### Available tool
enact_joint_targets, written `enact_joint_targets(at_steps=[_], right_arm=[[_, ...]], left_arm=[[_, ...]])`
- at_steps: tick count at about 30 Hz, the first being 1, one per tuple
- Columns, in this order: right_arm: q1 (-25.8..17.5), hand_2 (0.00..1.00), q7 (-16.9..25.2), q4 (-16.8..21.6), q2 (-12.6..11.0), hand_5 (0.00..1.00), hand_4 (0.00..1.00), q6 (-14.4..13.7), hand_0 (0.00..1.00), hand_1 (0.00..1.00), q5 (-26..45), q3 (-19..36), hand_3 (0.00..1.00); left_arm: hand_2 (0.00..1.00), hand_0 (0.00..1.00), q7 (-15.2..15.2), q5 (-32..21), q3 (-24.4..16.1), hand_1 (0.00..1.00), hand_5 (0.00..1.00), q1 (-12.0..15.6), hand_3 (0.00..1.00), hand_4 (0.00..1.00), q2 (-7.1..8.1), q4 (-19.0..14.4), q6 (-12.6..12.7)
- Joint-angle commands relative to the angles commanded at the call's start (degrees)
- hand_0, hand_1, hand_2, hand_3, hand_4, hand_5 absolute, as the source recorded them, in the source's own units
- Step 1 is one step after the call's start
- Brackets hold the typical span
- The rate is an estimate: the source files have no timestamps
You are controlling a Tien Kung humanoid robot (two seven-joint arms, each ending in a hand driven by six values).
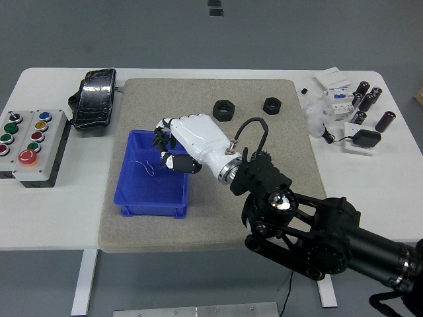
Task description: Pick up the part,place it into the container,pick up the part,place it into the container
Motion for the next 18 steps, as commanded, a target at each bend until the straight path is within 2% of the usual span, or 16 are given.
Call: enact_joint_targets(at_steps=[6,7,12,13,18], right_arm=[[-0.14,0.806,-2.88,-3.81,1.49,0.265,0.490,0.78,0.607,0.778,-0.41,-3.96,0.745],[-0.26,0.872,-3.22,-4.11,1.61,0.350,0.721,0.90,0.650,0.837,-0.42,-4.39,0.867],[-0.73,0.872,-3.60,-4.15,1.63,0.350,0.721,0.71,0.650,0.837,-0.23,-4.75,0.867],[-0.85,0.880,-3.54,-4.01,1.56,0.394,0.802,0.58,0.648,0.841,-0.02,-4.56,0.876],[-1.17,0.880,-3.10,-3.24,1.10,0.394,0.802,0.46,0.648,0.841,1.02,-3.53,0.876]], left_arm=[[0.551,0.656,0.11,0.00,-0.05,0.569,0.374,0.03,0.620,0.696,-0.21,0.00,0.03],[0.551,0.656,0.12,0.00,-0.08,0.569,0.374,0.00,0.620,0.697,-0.23,0.00,0.04],[0.551,0.656,0.17,-0.19,-0.11,0.569,0.374,-0.18,0.620,0.697,-0.40,0.00,0.08],[0.551,0.656,0.16,-0.24,-0.08,0.569,0.377,-0.21,0.620,0.697,-0.45,0.00,0.07],[0.551,0.656,0.18,-0.19,-0.03,0.569,0.377,-0.21,0.620,0.697,-0.54,0.00,-0.01]])
